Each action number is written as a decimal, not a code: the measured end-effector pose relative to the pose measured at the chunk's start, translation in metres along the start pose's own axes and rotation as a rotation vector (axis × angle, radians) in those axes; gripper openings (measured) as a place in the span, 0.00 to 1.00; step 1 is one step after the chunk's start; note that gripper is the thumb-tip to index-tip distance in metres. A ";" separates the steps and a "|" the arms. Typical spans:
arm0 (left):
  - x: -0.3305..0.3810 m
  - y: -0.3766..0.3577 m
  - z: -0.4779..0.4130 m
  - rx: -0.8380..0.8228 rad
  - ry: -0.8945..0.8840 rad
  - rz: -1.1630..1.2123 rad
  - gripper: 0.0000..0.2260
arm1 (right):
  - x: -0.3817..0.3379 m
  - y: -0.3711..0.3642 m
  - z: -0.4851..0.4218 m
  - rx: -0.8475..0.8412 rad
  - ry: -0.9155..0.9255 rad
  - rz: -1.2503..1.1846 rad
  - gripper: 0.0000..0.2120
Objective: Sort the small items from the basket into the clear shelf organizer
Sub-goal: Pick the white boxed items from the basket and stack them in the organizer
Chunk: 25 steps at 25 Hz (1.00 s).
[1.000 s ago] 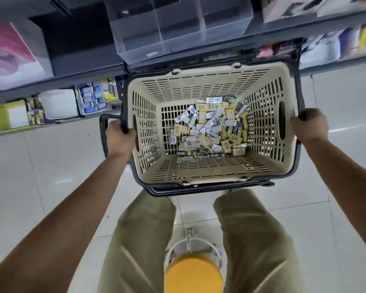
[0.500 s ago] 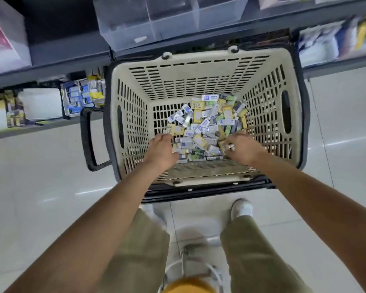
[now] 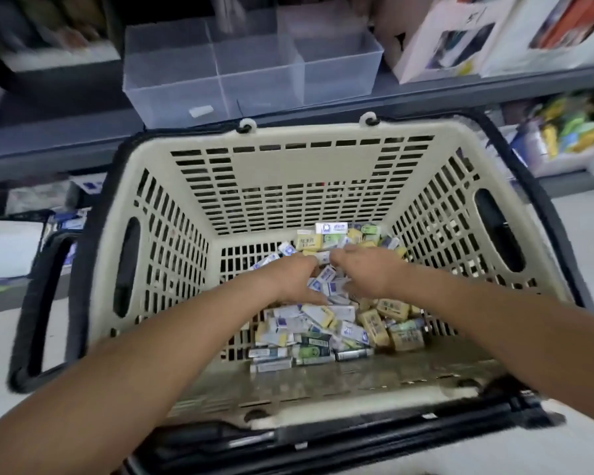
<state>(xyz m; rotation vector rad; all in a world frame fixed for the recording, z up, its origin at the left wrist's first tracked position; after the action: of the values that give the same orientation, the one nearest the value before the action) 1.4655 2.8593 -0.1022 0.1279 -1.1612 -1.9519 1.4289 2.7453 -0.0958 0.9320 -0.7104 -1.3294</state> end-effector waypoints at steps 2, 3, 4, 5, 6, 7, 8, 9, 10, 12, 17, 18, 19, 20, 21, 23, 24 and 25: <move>-0.001 -0.004 -0.010 0.001 0.011 -0.017 0.27 | 0.006 0.005 -0.004 -0.030 0.006 0.062 0.23; -0.001 -0.009 -0.012 0.005 0.017 -0.001 0.27 | 0.007 0.004 -0.004 -0.070 0.013 0.076 0.25; 0.000 -0.013 -0.013 0.021 0.024 0.031 0.27 | 0.007 0.002 -0.002 -0.096 0.025 0.086 0.26; 0.000 -0.016 -0.014 0.047 0.035 0.071 0.27 | 0.005 0.002 -0.002 -0.098 0.043 0.099 0.26; 0.002 -0.017 -0.016 0.068 0.054 0.110 0.25 | 0.002 0.003 -0.001 -0.082 0.069 0.115 0.25; 0.002 -0.019 -0.017 0.078 0.081 0.146 0.24 | -0.003 0.002 -0.001 -0.065 0.096 0.137 0.24; 0.004 -0.020 -0.018 0.075 0.105 0.176 0.22 | -0.008 0.001 0.000 -0.056 0.122 0.163 0.23; 0.006 -0.021 -0.018 0.067 0.117 0.184 0.21 | -0.012 -0.001 0.000 -0.049 0.143 0.182 0.21; 0.008 -0.020 -0.018 0.061 0.121 0.170 0.19 | -0.015 -0.002 0.000 -0.043 0.158 0.196 0.19; 0.012 -0.018 -0.018 0.051 0.121 0.133 0.14 | -0.017 -0.006 -0.003 -0.041 0.153 0.193 0.17; 0.008 -0.025 -0.019 -0.038 0.190 0.177 0.12 | 0.001 -0.008 -0.010 0.014 0.088 -0.179 0.15; 0.007 -0.026 -0.019 -0.041 0.199 0.243 0.11 | 0.005 -0.007 -0.011 0.024 0.088 -0.304 0.14; 0.005 -0.025 -0.020 -0.033 0.207 0.336 0.09 | 0.008 -0.006 -0.011 0.035 0.084 -0.416 0.14; 0.002 -0.023 -0.019 -0.014 0.217 0.439 0.08 | 0.011 -0.004 -0.011 0.051 0.072 -0.508 0.13; -0.002 -0.019 -0.018 0.013 0.235 0.550 0.06 | 0.015 -0.002 -0.011 0.068 0.054 -0.581 0.13; -0.011 -0.008 -0.014 0.095 0.272 0.798 0.08 | 0.021 0.002 -0.010 0.090 0.018 -0.674 0.13; -0.015 -0.001 -0.012 0.139 0.272 0.911 0.08 | 0.024 0.005 -0.009 0.093 -0.001 -0.703 0.13; -0.017 0.005 -0.010 0.185 0.261 0.993 0.08 | 0.026 0.006 -0.008 0.094 -0.022 -0.727 0.12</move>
<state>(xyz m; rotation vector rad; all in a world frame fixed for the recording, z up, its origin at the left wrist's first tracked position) 1.4845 2.8636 -0.1097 -0.0890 -0.9534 -0.9240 1.4425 2.7211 -0.0960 1.3220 -0.4599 -1.9509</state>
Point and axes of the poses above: each hand's wrist, its own z-axis away from the middle knuckle, its own y-axis out of the back of the hand, x = y × z, the point moved 5 cm from there along -z, towards the middle knuckle, and after that the axes turned 5 degrees about -z, right-handed, at the moved point
